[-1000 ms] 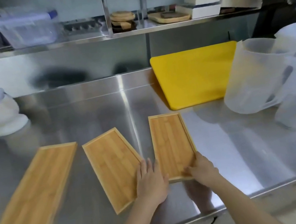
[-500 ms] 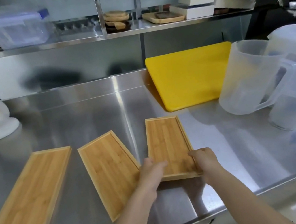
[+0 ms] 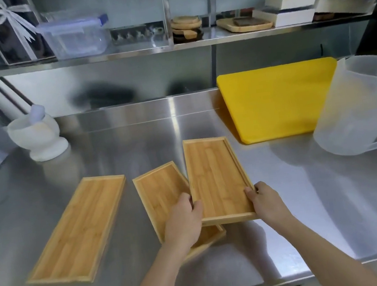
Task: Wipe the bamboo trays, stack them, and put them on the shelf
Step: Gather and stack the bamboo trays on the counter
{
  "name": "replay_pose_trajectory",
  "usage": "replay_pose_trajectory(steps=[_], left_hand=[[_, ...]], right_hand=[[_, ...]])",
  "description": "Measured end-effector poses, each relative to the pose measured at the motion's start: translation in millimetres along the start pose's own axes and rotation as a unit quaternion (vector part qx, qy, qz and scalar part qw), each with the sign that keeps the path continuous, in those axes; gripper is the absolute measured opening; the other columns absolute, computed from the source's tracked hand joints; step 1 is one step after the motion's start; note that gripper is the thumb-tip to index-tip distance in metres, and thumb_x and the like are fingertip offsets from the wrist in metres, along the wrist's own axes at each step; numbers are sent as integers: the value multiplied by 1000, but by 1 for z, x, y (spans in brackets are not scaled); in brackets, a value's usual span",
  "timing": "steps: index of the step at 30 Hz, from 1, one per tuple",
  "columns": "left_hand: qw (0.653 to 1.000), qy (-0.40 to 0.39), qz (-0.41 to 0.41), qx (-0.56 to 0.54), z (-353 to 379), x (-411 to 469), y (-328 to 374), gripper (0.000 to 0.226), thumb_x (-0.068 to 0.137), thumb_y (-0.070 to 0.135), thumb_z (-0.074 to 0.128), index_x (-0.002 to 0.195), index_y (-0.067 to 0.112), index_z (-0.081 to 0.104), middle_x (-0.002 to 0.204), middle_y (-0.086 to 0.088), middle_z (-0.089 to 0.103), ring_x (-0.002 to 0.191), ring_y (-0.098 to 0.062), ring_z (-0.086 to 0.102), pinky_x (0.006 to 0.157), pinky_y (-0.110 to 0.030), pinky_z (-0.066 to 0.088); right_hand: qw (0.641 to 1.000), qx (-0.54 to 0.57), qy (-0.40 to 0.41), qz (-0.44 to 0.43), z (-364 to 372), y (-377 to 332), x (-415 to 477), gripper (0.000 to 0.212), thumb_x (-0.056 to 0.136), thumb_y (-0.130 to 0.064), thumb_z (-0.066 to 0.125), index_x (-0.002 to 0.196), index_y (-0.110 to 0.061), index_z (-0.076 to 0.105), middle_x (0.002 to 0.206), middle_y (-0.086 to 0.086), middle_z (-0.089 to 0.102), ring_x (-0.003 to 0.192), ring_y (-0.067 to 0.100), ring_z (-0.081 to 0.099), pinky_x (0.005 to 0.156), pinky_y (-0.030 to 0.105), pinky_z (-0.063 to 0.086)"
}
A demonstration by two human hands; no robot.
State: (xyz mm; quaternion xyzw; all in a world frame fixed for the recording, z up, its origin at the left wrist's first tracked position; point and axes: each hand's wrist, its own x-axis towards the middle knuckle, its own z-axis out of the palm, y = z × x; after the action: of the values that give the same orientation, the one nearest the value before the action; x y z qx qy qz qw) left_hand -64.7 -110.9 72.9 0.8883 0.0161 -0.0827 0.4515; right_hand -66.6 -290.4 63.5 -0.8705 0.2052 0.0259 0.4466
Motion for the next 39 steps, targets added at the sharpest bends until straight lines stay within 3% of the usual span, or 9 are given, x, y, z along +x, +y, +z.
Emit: replay_pose_trajectory(steps=[4, 8, 12, 18, 25, 29, 32, 37, 39], left_hand=[[997, 33, -5, 64, -9, -11, -34, 19, 98, 32, 36, 90, 21, 48, 81, 8, 57, 67, -6, 55, 56, -18, 43], [996, 61, -21, 68, -15, -21, -60, 24, 99, 29, 35, 90, 15, 52, 76, 1, 60, 65, -16, 59, 60, -32, 48], [991, 79, -33, 100, -22, -29, -77, 23, 100, 28, 30, 88, 16, 46, 66, 6, 51, 60, -13, 51, 51, -27, 36], [981, 63, -56, 175, -21, -36, -90, 26, 100, 26, 25, 102, 9, 44, 94, -12, 67, 87, -32, 63, 70, -39, 46], [977, 51, -64, 197, -19, -36, -94, 30, 99, 33, 29, 111, 10, 45, 101, -11, 67, 92, -30, 63, 74, -38, 47], [991, 66, -72, 89, -14, -39, -93, 54, 95, 42, 39, 140, 14, 28, 137, -1, 45, 125, -19, 45, 101, -33, 40], [992, 33, -98, -74, -11, -40, -85, 68, 95, 36, 43, 150, 21, 5, 154, 7, 26, 139, -14, 30, 115, -35, 27], [965, -7, -146, -216, -15, -33, -66, 63, 99, 13, 36, 148, 34, 2, 151, 18, 24, 139, -8, 26, 116, -35, 19], [965, -13, -129, -227, -25, -33, -62, 59, 99, 10, 35, 148, 30, 8, 133, 24, 30, 124, 0, 30, 113, -30, 21]], right_hand=[[998, -36, -39, -32, 26, -8, -3, 27, 96, -30, 37, 86, -7, 46, 78, 6, 52, 78, 29, 50, 69, 36, 38], [994, -67, -62, -60, 50, -13, -5, 27, 96, -31, 37, 80, -9, 41, 82, 11, 52, 77, 28, 47, 72, 39, 38], [983, -137, -76, -94, 70, -21, -6, 28, 97, -33, 33, 89, -9, 44, 93, 17, 61, 89, 35, 56, 80, 43, 45], [948, -274, -71, -148, 91, -16, -6, 34, 98, -33, 26, 103, -7, 46, 103, 19, 65, 95, 37, 60, 80, 41, 47], [892, -401, -8, -207, 91, -13, -1, 34, 96, -35, 29, 103, -12, 52, 95, 8, 69, 85, 30, 65, 68, 35, 50], [935, -300, -21, -187, 90, -6, 10, 30, 94, -33, 40, 101, -9, 58, 100, 7, 57, 89, 27, 59, 72, 36, 48], [957, -235, -94, -143, 88, -5, 13, 26, 94, -31, 42, 84, -10, 53, 86, 5, 51, 76, 23, 52, 66, 30, 41], [964, -214, -102, -122, 83, -4, 18, 41, 93, -26, 46, 56, -17, 32, 58, -1, 39, 53, 12, 38, 47, 22, 29], [964, -215, -95, -126, 87, -8, 13, 41, 92, -25, 46, 55, -19, 31, 57, -2, 39, 51, 10, 37, 46, 21, 28]])
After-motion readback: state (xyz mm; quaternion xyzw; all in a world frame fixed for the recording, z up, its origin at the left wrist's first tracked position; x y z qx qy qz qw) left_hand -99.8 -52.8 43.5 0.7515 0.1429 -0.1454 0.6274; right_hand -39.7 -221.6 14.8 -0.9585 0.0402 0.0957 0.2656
